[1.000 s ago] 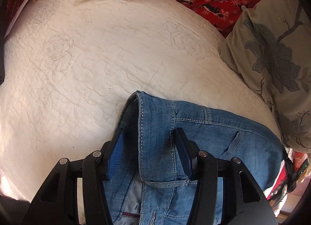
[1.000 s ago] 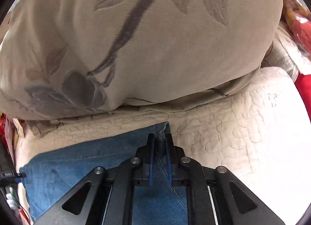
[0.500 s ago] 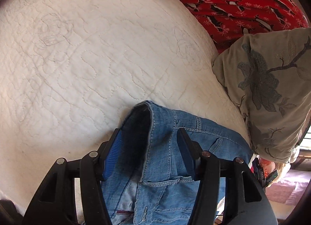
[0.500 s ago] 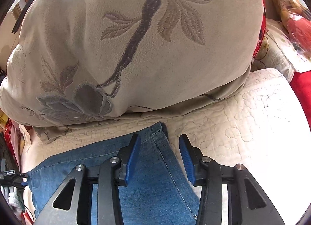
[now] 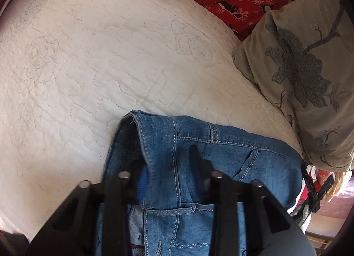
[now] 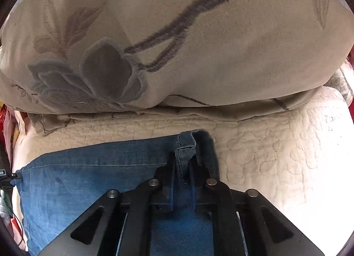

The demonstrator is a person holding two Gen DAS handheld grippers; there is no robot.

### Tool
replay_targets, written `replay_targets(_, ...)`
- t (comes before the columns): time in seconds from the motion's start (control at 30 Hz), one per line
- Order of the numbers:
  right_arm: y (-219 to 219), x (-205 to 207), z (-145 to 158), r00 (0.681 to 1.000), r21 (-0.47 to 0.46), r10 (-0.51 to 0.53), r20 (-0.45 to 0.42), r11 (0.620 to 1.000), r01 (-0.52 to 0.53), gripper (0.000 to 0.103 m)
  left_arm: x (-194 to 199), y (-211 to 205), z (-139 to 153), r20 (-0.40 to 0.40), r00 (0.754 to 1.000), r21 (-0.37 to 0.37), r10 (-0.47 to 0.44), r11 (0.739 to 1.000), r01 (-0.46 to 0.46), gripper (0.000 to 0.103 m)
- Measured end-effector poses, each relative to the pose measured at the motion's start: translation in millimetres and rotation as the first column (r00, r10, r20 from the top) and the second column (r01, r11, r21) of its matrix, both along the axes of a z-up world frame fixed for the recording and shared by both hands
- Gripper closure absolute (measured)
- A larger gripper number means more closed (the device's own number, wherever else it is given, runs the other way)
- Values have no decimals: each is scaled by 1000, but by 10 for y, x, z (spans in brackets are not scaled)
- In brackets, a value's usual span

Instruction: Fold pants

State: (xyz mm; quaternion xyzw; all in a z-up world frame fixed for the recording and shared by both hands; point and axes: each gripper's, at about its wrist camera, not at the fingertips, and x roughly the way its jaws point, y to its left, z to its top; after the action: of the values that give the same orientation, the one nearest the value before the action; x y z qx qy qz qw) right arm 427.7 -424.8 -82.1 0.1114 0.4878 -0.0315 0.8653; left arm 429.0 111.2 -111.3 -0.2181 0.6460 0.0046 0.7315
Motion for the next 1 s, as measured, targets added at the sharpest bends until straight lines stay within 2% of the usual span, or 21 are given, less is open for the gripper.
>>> replay_targets(0.1, 17, -121, 180, 999, 6, -18, 45, 1000, 18, 93, -84, -28, 133, 62, 998, 30, -3, 1000, 1, 95)
replay_targets(0.17, 18, -219, 329, 997, 17, -21, 75, 1000, 19, 93, -165, -22, 279, 122, 993, 16, 4, 1000, -6, 102)
replay_targets(0.23, 35, -336, 482, 995, 22, -19, 99, 1000, 17, 93, -262, -7, 438, 170, 986, 4, 4, 1000, -4, 102)
replay_targets(0.4, 83, -752, 847, 986, 49, -20, 167, 999, 12, 93, -567, -38, 787, 267, 963, 39, -33, 999, 23, 102)
replay_targets(0.7, 76, -1894, 1320, 962, 144, -72, 264, 989, 35, 93, -1302, -49, 1247, 401, 916, 42, -20, 999, 4, 102)
replay_targets(0.87, -91, -2663, 1376, 950, 201, -118, 289, 978, 61, 93, -1778, 22, 1339, 448, 894, 17, 3, 1000, -12, 102)
replay_targets(1.0, -217, -3300, 1218, 946, 267, -169, 277, 959, 93, 93, -2174, 113, 1237, 438, 898, -53, 43, 998, -22, 102)
